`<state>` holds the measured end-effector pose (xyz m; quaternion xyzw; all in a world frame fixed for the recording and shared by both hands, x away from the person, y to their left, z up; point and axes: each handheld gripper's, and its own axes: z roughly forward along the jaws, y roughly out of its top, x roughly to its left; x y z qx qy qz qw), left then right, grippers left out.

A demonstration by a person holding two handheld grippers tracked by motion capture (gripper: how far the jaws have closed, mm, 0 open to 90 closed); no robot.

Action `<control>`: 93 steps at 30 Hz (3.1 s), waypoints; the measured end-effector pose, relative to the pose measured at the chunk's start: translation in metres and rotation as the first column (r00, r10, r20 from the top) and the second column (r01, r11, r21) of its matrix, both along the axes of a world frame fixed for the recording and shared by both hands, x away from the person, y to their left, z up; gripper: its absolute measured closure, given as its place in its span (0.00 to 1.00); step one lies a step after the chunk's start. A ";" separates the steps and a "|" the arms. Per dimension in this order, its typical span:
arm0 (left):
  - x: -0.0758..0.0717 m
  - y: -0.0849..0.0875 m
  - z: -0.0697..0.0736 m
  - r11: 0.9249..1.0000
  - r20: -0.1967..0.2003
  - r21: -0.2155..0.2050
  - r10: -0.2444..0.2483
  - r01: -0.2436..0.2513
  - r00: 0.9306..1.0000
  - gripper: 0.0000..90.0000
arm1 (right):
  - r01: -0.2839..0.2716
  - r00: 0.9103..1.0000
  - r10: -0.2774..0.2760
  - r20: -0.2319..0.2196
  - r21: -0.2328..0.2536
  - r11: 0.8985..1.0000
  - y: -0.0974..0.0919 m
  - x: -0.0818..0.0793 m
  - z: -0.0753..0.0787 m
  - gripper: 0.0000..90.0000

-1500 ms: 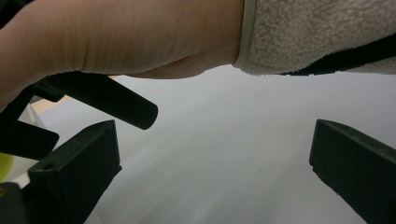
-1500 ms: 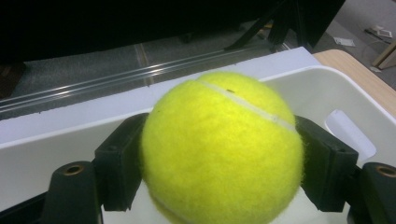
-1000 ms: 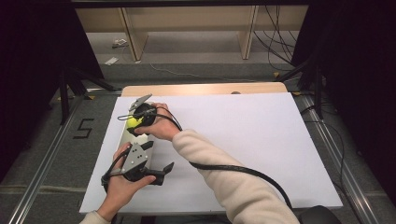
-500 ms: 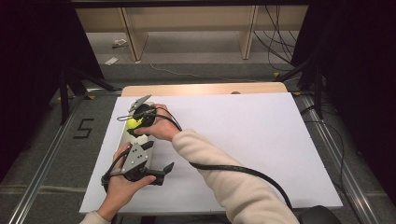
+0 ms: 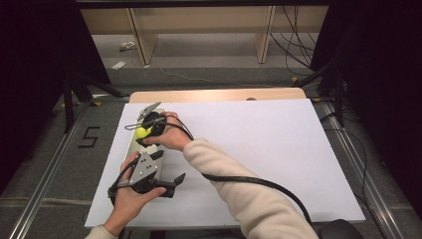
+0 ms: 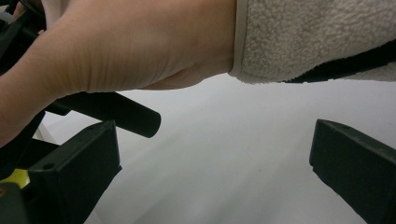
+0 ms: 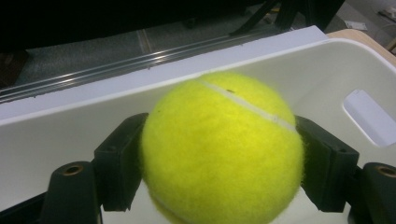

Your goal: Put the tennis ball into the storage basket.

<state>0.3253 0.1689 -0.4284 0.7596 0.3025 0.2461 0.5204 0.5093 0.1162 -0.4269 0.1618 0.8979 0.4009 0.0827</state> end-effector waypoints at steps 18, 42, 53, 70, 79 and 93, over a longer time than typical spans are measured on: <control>0.000 0.000 0.000 1.000 -0.001 -0.001 -0.001 0.001 1.000 0.01 | 0.022 1.000 -0.022 -0.003 -0.001 1.000 -0.001 0.002 -0.002 0.28; 0.000 0.000 0.000 1.000 0.001 -0.002 0.003 -0.003 1.000 0.01 | 0.049 0.999 -0.050 0.013 0.087 0.995 -0.016 0.004 0.015 0.19; 0.001 0.001 0.000 1.000 0.001 -0.001 0.006 -0.006 1.000 0.01 | 0.061 0.998 -0.063 0.014 0.102 0.993 -0.026 0.004 0.020 0.19; 0.001 0.001 0.000 1.000 0.003 -0.002 0.009 -0.009 1.000 0.01 | 0.060 0.998 -0.063 0.026 0.122 0.991 -0.043 0.000 0.030 0.19; 0.001 0.001 0.000 1.000 0.003 -0.004 0.012 -0.012 1.000 0.01 | 0.071 0.997 -0.075 0.025 0.129 0.989 -0.059 0.000 0.033 0.19; 0.001 0.002 0.000 1.000 0.001 -0.007 0.019 -0.019 1.000 0.01 | 0.103 0.994 -0.107 0.019 0.146 0.984 -0.086 -0.001 0.035 0.19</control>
